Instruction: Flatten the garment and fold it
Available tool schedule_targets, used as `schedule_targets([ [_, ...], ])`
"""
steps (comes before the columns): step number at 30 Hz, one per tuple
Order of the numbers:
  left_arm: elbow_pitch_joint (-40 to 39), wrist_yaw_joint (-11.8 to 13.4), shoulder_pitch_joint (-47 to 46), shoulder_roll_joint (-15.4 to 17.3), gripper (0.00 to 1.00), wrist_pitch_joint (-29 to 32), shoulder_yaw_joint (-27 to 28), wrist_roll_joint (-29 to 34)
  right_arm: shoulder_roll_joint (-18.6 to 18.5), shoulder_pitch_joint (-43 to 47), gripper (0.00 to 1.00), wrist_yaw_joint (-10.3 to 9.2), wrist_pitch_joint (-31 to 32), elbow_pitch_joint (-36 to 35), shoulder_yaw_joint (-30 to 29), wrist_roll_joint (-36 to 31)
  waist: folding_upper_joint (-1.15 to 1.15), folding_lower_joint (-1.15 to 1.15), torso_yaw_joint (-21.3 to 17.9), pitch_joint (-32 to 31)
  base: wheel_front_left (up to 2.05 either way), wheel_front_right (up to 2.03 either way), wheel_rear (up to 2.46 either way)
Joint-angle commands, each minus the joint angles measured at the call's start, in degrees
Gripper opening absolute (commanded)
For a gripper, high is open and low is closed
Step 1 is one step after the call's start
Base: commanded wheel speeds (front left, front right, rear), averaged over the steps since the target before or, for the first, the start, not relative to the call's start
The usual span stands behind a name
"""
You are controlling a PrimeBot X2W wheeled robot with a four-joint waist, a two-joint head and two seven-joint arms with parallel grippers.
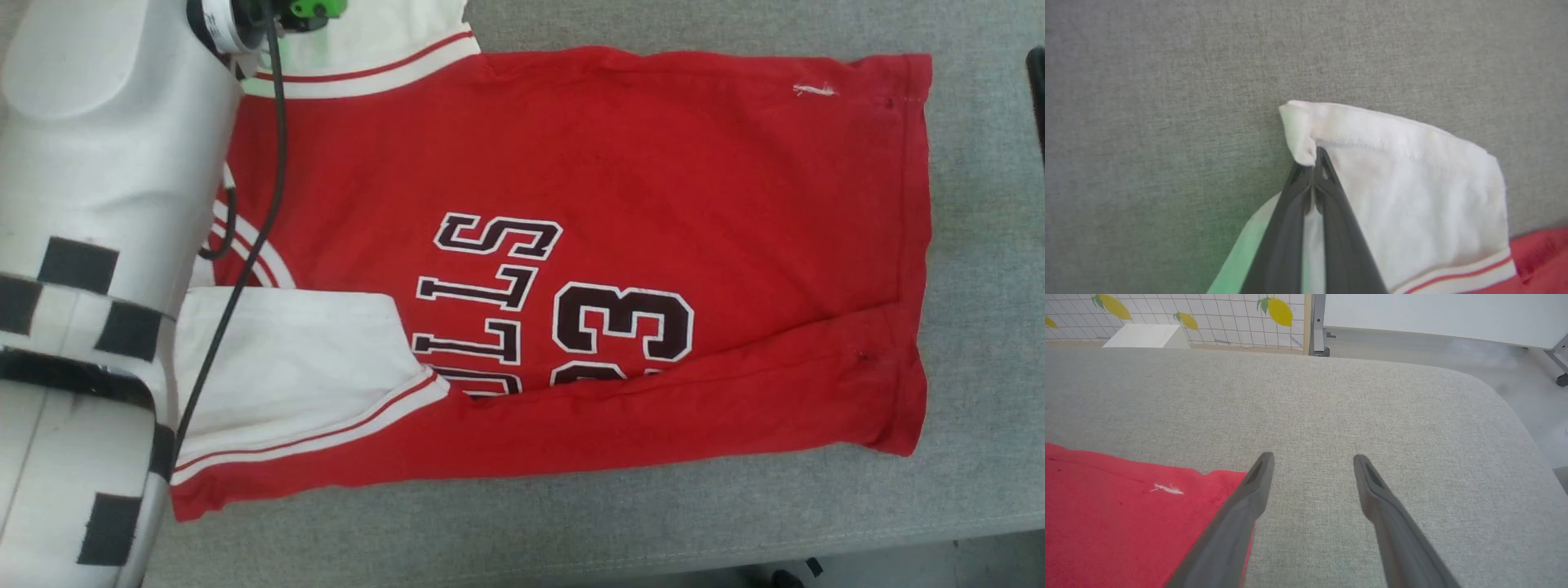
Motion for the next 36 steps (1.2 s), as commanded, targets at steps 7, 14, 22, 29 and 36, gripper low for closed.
schedule_targets([
  [7, -3.77, -0.12, 3.39, -0.19, 0.0, -0.05, 0.61, -2.03, -5.62, -9.11, 1.0, -0.09, 20.52, 1.81, 7.75, 1.16, 0.0, 0.0, 1.87, -2.63, 0.0, 0.0, 0.0],
  [14, -8.42, 1.01, 3.26, 0.61, 0.0, 1.24, 0.48, -2.04, -6.43, -15.07, 1.0, -0.09, 36.36, 6.63, 13.9, -0.61, 0.0, 0.0, 3.28, -1.3, 0.0, 0.0, 0.0],
  [22, -12.83, 1.87, 3.3, 1.06, 0.0, 1.31, 0.21, -1.84, -5.58, -17.65, 1.0, -0.09, 38.6, 10.84, 18.9, -3.51, 0.0, 0.0, 4.41, 1.46, 0.0, 0.0, 0.0],
  [29, -14.45, 2.35, 4.29, 1.66, 0.0, 1.86, -0.28, -1.83, -6.09, -17.31, 1.0, -0.09, 42.16, 13.71, 23.43, -0.71, 0.0, 0.0, 4.64, 2.35, 0.0, 0.0, 0.0],
  [36, -14.93, 2.09, 4.95, 1.82, 0.0, 1.09, -0.06, -2.47, -7.27, -17.09, 0.0, -0.09, 42.72, 13.5, 21.63, 0.74, 0.0, 0.0, 4.74, 1.4, 0.0, 0.0, 0.0],
])
